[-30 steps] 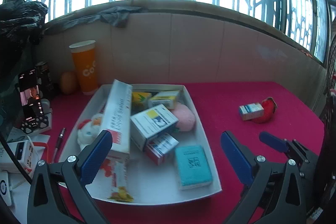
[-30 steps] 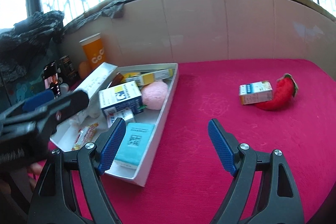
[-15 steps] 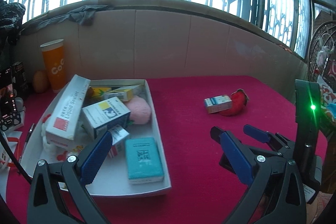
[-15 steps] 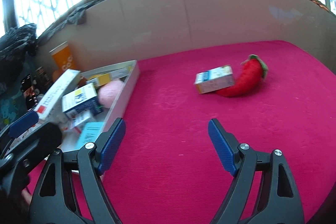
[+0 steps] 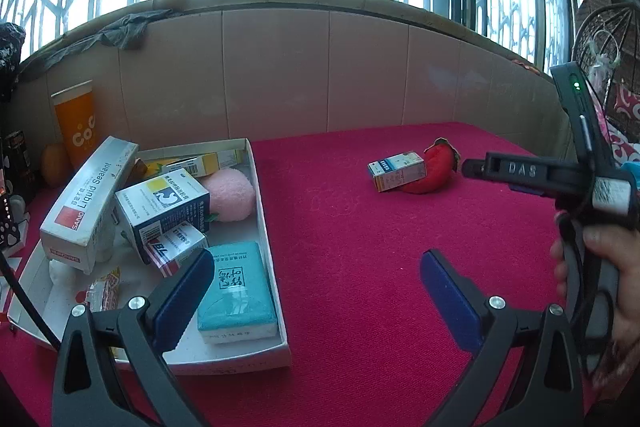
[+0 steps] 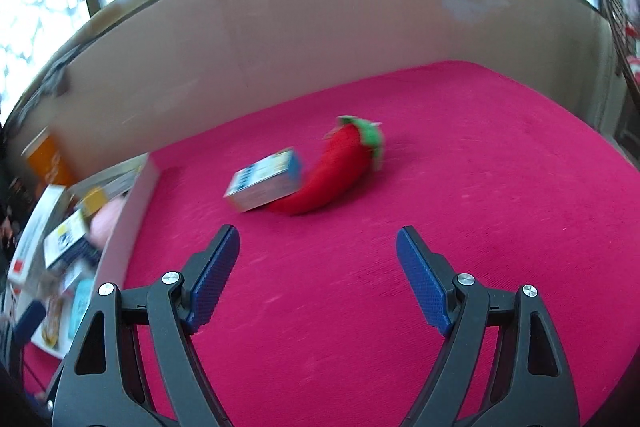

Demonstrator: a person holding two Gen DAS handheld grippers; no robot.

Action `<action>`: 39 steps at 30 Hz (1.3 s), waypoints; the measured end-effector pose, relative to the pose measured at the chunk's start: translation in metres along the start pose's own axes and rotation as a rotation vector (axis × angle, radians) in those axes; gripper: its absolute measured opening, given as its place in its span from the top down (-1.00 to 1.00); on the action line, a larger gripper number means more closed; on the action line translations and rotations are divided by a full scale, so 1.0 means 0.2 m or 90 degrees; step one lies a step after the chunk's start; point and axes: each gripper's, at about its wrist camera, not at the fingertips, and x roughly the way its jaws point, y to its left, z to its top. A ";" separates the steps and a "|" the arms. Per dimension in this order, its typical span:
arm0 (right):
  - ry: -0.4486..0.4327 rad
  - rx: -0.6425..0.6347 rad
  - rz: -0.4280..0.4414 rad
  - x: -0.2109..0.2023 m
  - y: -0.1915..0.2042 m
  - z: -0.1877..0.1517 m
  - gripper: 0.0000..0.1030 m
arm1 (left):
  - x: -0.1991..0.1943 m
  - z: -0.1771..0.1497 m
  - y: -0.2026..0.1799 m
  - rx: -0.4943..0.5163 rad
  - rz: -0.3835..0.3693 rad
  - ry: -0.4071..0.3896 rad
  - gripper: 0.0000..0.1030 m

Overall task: Organize objects
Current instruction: 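Move both grippers from the tray toward the medicine box and plush chili, then grasp the red plush chili with the right gripper while the left grasps the white-blue medicine box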

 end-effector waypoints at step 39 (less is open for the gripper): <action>0.081 0.134 0.022 0.19 -0.61 0.06 0.32 | 0.82 0.52 -0.37 -0.008 -0.054 0.180 -1.00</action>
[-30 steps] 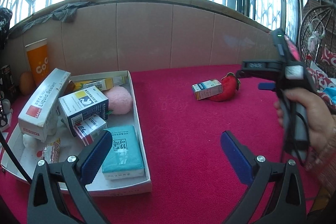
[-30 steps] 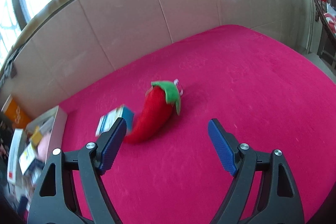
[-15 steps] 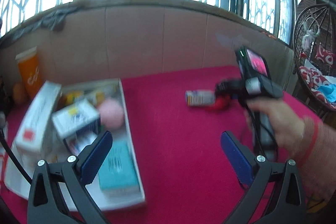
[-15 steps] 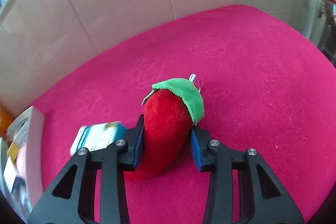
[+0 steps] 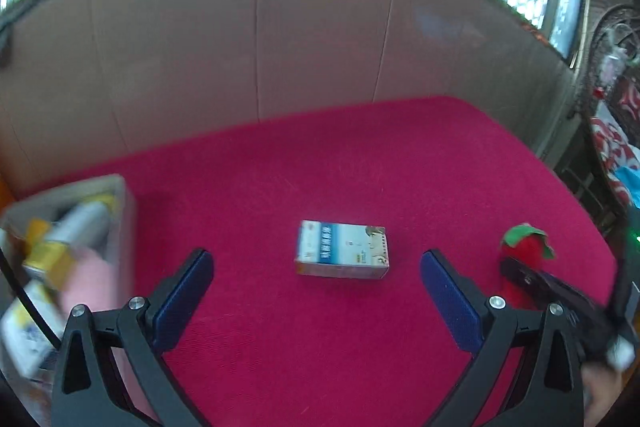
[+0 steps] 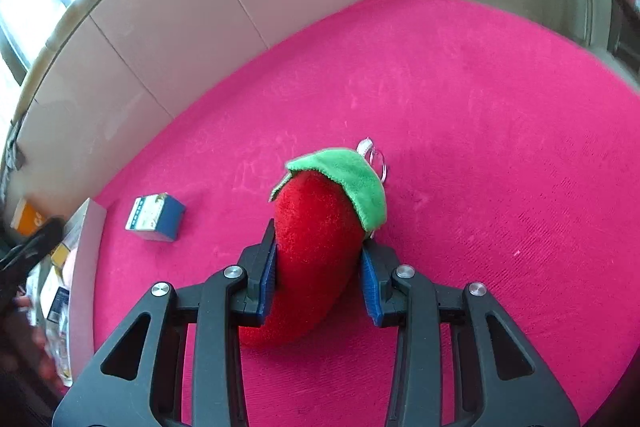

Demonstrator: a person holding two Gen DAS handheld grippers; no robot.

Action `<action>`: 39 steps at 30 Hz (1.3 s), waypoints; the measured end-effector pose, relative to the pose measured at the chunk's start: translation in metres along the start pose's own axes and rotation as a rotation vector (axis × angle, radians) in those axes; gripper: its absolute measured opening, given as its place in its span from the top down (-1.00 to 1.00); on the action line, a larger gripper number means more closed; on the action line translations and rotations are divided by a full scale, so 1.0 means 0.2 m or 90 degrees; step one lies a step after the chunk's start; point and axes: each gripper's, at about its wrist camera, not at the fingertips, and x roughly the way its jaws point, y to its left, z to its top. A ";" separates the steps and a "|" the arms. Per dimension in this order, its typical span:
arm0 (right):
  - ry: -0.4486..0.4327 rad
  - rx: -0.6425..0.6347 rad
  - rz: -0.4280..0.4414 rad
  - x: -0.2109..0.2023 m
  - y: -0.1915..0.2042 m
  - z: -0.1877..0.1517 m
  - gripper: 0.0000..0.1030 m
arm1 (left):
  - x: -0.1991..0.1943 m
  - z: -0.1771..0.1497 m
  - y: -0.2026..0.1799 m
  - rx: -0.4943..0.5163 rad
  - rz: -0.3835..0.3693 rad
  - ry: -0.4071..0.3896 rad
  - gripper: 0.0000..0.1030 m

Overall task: Organize objects
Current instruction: 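Grasp the red plush chili with the right gripper while the left grasps the white-blue medicine box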

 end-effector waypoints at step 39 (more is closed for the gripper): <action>-0.132 -0.058 -0.027 -0.17 0.07 -0.04 0.31 | -0.06 -0.21 -0.09 0.004 0.053 -0.109 -0.32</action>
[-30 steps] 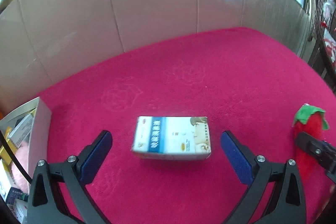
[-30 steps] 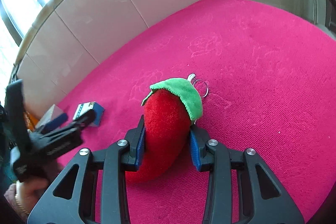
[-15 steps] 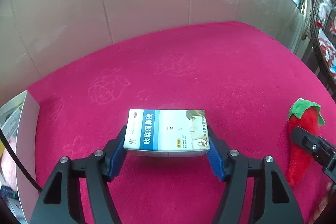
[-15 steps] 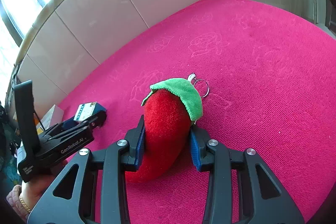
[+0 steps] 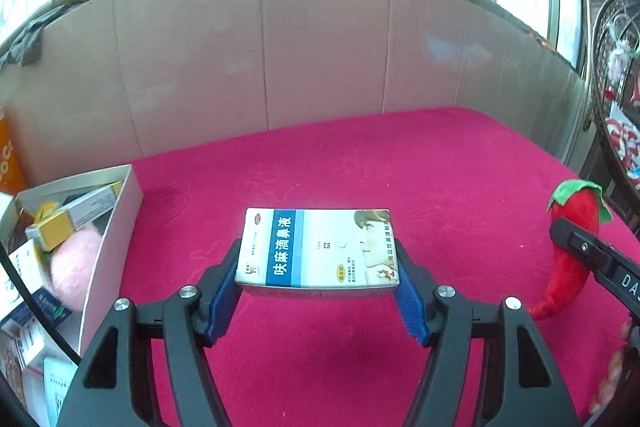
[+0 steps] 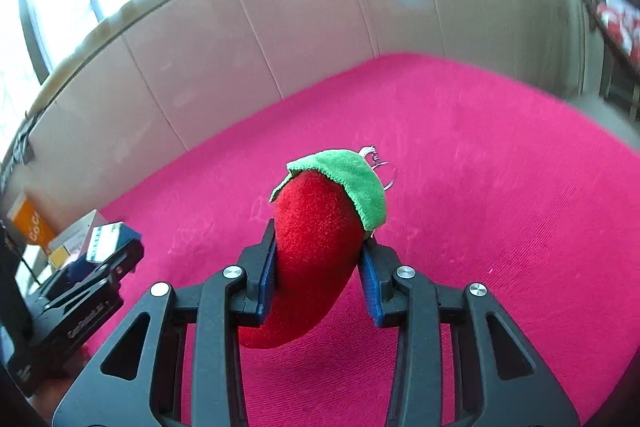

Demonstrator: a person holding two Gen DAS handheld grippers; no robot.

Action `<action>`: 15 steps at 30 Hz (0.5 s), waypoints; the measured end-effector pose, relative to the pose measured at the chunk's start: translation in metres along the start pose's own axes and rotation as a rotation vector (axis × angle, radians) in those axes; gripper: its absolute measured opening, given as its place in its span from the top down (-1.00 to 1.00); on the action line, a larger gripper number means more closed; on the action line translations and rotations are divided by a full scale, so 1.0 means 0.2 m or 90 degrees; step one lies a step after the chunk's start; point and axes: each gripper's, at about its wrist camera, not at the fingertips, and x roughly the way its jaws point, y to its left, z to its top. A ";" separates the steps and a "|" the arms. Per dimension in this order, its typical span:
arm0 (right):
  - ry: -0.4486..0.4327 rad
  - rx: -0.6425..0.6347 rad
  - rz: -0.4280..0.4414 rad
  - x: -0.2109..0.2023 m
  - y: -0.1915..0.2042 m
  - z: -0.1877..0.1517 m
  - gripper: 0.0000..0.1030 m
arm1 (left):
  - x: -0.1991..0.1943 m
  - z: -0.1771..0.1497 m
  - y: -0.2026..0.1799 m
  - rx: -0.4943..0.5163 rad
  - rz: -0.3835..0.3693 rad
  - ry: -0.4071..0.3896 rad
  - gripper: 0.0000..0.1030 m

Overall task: Organize objects
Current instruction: 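Grasp the red plush chili with the right gripper while the left grasps the white-blue medicine box, then carry the medicine box and plush chili over the white tray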

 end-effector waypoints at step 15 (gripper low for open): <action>-0.170 -0.130 -0.065 -0.28 0.23 -0.09 0.31 | -0.17 -0.11 0.12 -0.032 -0.009 -0.036 -0.32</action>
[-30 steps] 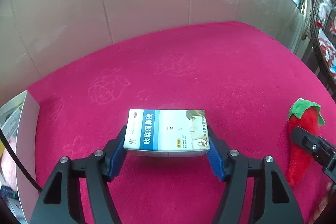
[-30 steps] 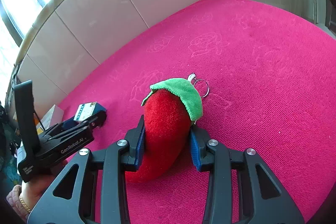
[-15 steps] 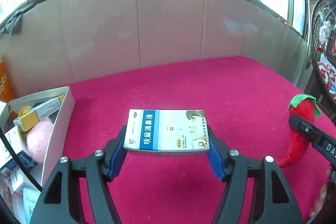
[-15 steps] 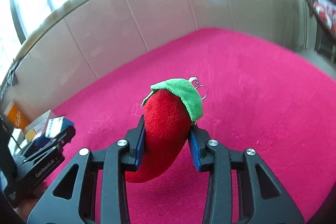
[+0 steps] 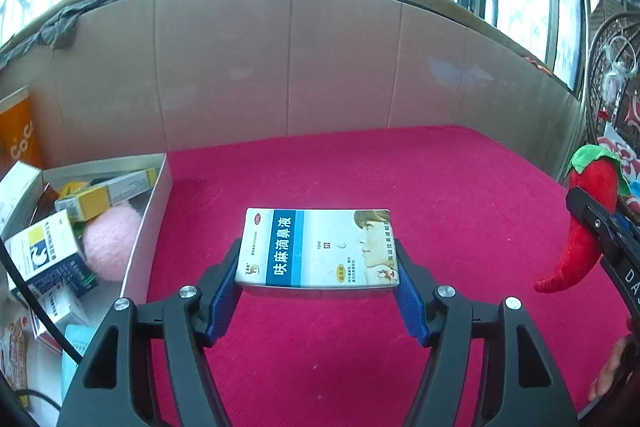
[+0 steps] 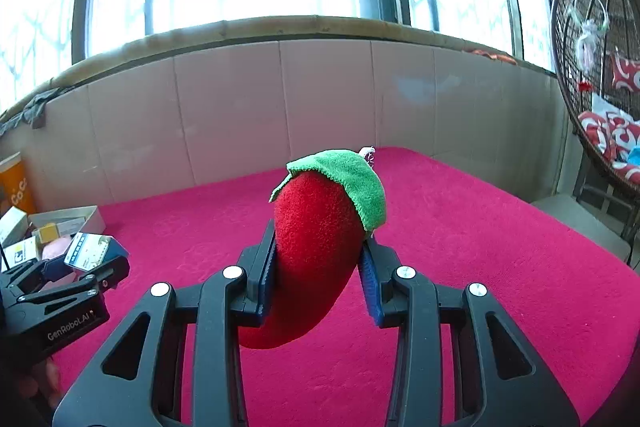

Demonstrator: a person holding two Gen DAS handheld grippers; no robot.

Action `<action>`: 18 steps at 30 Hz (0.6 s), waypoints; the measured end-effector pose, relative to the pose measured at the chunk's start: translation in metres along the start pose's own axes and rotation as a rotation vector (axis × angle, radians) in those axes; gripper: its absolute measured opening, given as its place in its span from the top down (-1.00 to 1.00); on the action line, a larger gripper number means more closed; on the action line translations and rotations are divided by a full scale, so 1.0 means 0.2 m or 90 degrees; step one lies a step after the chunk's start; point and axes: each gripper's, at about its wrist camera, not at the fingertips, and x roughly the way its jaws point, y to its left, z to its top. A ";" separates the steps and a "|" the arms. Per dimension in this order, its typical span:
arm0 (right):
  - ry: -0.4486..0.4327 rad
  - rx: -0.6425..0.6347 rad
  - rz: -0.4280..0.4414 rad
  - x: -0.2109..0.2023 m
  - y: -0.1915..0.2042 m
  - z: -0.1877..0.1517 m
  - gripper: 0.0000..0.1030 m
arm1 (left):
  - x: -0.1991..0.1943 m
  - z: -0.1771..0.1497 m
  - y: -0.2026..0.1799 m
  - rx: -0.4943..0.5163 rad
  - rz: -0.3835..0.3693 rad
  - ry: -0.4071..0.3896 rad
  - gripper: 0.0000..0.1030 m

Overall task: Organize objects
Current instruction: 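Carry the medicine box and plush chili over the white tray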

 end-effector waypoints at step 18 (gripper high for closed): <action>0.009 -0.052 0.054 -0.13 0.20 -0.08 0.31 | -0.30 -0.16 0.29 -0.046 0.019 -0.029 -0.32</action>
